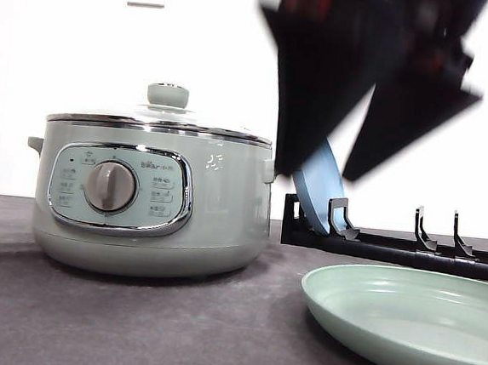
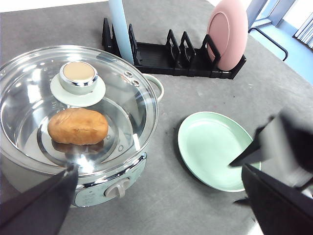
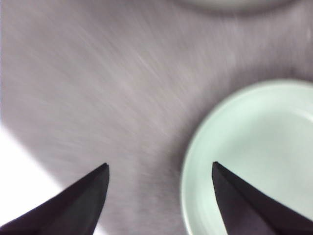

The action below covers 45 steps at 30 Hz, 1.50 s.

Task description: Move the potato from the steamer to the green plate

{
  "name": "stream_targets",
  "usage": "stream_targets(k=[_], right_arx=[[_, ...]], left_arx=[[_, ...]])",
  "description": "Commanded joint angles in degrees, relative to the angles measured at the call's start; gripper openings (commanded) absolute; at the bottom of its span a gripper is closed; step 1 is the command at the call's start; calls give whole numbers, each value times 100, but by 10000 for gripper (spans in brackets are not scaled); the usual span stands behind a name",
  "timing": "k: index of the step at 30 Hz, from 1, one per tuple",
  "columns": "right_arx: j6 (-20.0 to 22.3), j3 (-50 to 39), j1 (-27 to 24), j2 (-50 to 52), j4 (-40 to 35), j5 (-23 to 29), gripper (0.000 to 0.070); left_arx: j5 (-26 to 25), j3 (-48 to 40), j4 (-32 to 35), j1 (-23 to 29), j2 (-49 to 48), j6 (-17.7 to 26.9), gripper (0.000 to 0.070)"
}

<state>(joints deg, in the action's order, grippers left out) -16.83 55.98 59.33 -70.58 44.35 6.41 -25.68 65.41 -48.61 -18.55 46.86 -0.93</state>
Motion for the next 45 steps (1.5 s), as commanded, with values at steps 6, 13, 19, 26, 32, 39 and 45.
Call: stream_targets(k=[6, 13, 19, 26, 32, 39, 45], right_arx=[[103, 877, -729, 739, 563, -104, 573], [790, 1180, -2179, 1645, 827, -1248, 620], [1224, 1042, -3388, 2323, 978, -2210, 620], [1204, 478, -3901, 3024, 966, -2726, 620], [887, 77, -3903, 3464, 971, -2765, 620], [803, 73, -3903, 3559, 926, -2765, 620], [803, 73, -3903, 3556, 904, -2765, 620]], left_arx=[[-40, 142, 60, -24, 75, 28, 700], [-40, 142, 60, -24, 75, 27, 700], [-40, 142, 59, -24, 75, 26, 700], [-42, 142, 67, -24, 75, 28, 700], [-27, 142, 126, -24, 108, 2, 700], [72, 495, 83, -24, 636, -12, 700], [503, 1603, -515, -77, 1711, 28, 700]])
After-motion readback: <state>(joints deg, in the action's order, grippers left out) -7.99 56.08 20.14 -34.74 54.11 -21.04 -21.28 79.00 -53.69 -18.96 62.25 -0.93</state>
